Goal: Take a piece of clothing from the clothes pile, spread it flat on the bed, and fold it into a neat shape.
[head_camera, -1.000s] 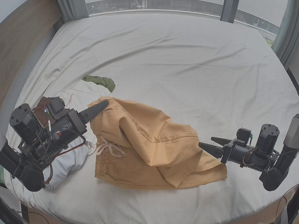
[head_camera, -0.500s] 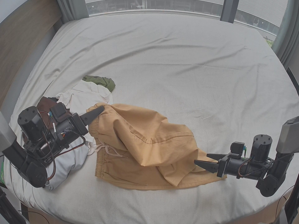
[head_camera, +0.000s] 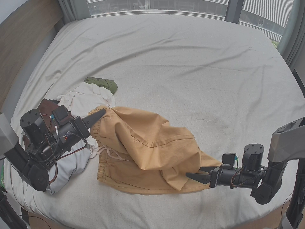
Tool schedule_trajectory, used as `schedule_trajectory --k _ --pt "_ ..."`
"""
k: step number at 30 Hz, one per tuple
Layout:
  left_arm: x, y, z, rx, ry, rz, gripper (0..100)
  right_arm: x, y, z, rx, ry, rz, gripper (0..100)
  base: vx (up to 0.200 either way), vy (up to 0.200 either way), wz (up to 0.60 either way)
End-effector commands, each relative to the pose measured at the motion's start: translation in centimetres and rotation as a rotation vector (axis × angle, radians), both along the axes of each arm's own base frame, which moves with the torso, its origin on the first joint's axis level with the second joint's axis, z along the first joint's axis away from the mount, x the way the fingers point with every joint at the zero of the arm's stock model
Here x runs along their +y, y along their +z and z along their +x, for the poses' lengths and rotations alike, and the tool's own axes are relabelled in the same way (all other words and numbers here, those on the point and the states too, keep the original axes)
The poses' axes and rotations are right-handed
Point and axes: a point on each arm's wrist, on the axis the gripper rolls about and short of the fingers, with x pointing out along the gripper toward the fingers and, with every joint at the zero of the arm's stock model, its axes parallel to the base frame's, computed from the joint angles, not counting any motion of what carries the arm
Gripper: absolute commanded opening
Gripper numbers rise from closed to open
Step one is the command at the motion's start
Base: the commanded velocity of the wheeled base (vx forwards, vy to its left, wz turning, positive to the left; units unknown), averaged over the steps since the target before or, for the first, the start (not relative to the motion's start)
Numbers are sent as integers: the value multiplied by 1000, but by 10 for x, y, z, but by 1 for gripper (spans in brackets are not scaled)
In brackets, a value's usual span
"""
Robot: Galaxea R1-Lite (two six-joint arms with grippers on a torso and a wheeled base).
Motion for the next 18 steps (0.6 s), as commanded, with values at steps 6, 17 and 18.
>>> schedule_trajectory --k 6,17,18 --pt "-1 5 -3 -16 -6 -4 0 17 7 7 -4 26 64 100 0 0 0" --pt "1 2 1 -8 3 -2 0 12 71 -7 -109 21 216 100 0 0 0" --pt "1 1 1 -7 2 -2 0 11 74 -8 -116 21 226 100 0 0 0"
